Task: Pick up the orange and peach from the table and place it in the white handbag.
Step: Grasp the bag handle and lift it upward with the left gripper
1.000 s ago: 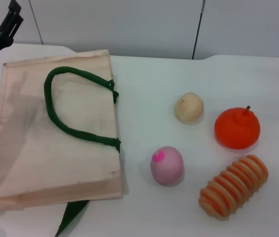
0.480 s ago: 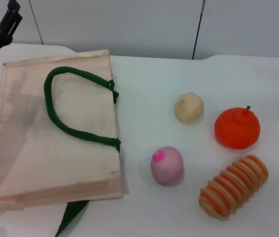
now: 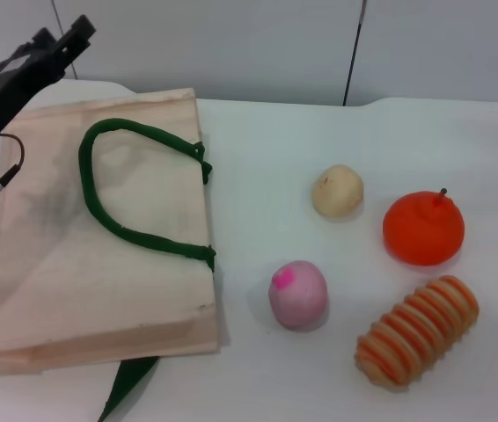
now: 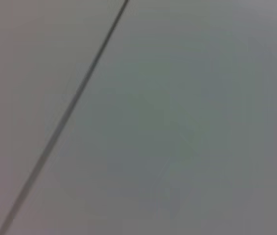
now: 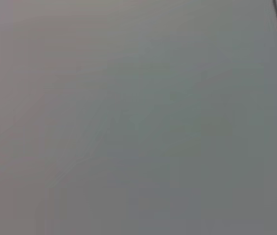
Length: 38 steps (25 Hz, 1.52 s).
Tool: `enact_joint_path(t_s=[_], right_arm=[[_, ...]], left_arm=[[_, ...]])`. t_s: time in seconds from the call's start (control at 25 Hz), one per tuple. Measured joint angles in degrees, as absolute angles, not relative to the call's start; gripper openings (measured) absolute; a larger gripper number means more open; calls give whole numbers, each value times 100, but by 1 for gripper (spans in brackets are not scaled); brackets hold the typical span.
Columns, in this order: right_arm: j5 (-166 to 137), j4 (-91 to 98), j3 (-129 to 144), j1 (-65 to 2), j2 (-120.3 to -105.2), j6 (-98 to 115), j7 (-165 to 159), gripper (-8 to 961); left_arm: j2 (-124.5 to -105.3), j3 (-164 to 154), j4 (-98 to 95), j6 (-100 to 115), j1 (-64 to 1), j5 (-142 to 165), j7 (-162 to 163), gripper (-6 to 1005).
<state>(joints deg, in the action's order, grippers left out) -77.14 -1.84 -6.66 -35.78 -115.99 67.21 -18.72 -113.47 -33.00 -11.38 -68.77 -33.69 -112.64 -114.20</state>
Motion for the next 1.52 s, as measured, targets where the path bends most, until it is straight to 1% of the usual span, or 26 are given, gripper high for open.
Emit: enact_joint_path(t_s=[0.08, 0.24, 0.32, 0.44, 0.6, 0.68, 1.12, 1.48, 1.52], right_arm=[[-7715, 5, -445, -3581, -11594, 6733, -2200, 852], [-7718, 237, -136, -3592, -11593, 6703, -2624, 849], [-7718, 276, -79, -3604, -11593, 6699, -2644, 848], [-7718, 335, 126, -3623, -11592, 6698, -2674, 846], [-7718, 434, 313, -3640, -11585, 6685, -2829, 844], [-7718, 461, 326, -3646, -11584, 6685, -2876, 842], [-7716, 488, 338, -3656, -11583, 6590, -2890, 835], [-7696, 492, 317, -3710, -11583, 6459, -2892, 830], [-7693, 492, 316, -3709, -11583, 6459, -2892, 829]], left_arm=[[-11363, -3351, -1543, -6877, -3323, -10903, -10705, 872], [-11477, -3358, -2433, -6857, -3190, -10102, -9346, 872], [-11497, -3360, -2933, -6831, -3140, -9470, -8424, 871], [-11518, -3362, -3588, -6745, -3129, -8384, -7144, 871], [-11610, -3365, -4521, -6700, -3155, -6902, -5692, 871], [-11621, -3366, -4797, -6716, -3226, -6208, -5040, 870], [-11627, -3376, -5300, -6886, -3820, -3405, -3183, 867], [-11601, -3375, -4912, -6729, -4099, -3186, -3267, 851], [-11599, -3374, -4822, -6647, -4140, -3181, -3323, 833]])
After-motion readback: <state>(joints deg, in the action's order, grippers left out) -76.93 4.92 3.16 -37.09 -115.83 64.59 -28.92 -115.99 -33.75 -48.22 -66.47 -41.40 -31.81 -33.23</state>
